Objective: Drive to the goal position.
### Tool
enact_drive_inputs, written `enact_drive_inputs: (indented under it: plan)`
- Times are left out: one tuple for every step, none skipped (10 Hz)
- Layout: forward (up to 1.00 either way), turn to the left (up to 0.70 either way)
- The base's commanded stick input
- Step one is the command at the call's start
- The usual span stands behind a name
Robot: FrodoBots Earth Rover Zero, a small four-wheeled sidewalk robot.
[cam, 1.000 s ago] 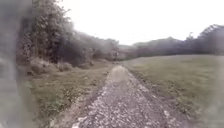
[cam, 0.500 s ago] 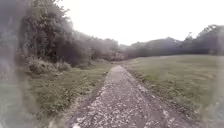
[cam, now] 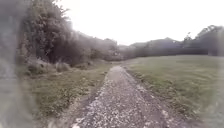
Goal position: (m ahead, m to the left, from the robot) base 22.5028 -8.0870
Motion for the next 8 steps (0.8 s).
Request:
enact_drive_inputs:
  plan:
    - [0.00,-1.00]
    - [0.00,-1.00]
    - [0.00,-1.00]
    - [0.00,-1.00]
    - [0.00,-1.00]
    - [0.00,-1.00]
    - [0.00,-1.00]
    - [0.00,-0.55]
